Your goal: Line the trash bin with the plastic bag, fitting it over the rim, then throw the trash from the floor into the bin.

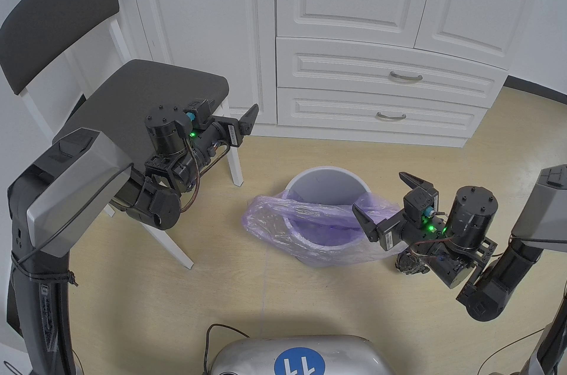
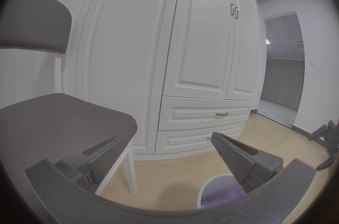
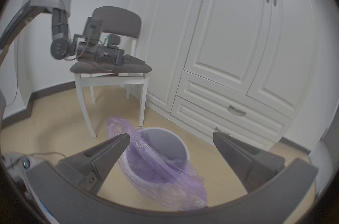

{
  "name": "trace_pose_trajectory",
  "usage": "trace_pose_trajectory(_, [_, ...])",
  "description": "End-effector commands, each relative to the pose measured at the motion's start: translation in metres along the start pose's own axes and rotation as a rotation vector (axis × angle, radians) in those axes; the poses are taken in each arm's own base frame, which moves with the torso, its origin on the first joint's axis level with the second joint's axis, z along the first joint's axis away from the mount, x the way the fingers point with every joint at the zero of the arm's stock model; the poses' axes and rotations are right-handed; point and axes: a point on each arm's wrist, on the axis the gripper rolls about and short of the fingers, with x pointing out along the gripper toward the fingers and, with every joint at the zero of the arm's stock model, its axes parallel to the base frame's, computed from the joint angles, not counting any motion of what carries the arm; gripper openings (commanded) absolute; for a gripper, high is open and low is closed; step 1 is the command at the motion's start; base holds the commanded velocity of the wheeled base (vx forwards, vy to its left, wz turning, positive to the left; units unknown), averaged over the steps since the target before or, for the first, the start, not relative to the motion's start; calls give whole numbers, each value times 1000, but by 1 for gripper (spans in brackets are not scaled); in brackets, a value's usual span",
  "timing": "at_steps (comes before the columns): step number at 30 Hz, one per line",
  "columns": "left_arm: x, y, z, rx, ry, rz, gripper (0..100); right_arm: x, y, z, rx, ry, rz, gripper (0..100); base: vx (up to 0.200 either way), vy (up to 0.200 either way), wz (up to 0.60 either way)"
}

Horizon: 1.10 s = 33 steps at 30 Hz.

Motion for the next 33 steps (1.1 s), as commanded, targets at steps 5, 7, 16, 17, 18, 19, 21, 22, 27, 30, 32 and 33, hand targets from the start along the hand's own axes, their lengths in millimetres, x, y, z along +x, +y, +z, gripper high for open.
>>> trace_pose_trajectory(5, [-20, -5, 19, -3, 10, -23, 100, 63, -10, -20, 52, 52, -30, 100, 0, 0, 0])
trace_pose_trajectory(7, [-27, -6, 23, -4, 24, -47, 100, 71, -10, -15, 41, 130, 32, 100, 0, 0, 0])
trace_pose_trajectory(16, [-42, 15, 45, -6, 102, -24, 100, 98, -6, -27, -112, 376, 202, 100, 0, 0, 0])
trace_pose_trajectory(17, [-43, 18, 46, -6, 113, -16, 100, 100, -5, -31, -124, 391, 212, 100, 0, 0, 0])
trace_pose_trajectory(18, [-44, 18, 47, -6, 116, -15, 100, 101, -4, -33, -127, 399, 213, 100, 0, 0, 0])
trace_pose_trajectory(19, [-45, 22, 50, -5, 120, -5, 100, 106, 0, -42, -144, 416, 222, 100, 0, 0, 0])
trace_pose_trajectory(21, [-45, 24, 51, -5, 120, -2, 100, 110, 2, -50, -156, 429, 224, 100, 0, 0, 0])
trace_pose_trajectory(22, [-46, 26, 53, -5, 116, -6, 100, 118, 3, -60, -172, 441, 223, 100, 0, 0, 0])
trace_pose_trajectory(27, [-48, 30, 55, -5, 113, -3, 100, 135, 9, -74, -177, 448, 220, 100, 0, 0, 0])
trace_pose_trajectory(30, [-47, 32, 56, -3, 104, 2, 100, 145, 14, -86, -179, 473, 227, 100, 0, 0, 0])
trace_pose_trajectory(32, [-46, 33, 57, -2, 96, 4, 100, 150, 17, -95, -183, 485, 212, 100, 0, 0, 0])
trace_pose_trajectory(33, [-46, 34, 58, -3, 93, 6, 100, 154, 18, -99, -183, 489, 197, 100, 0, 0, 0])
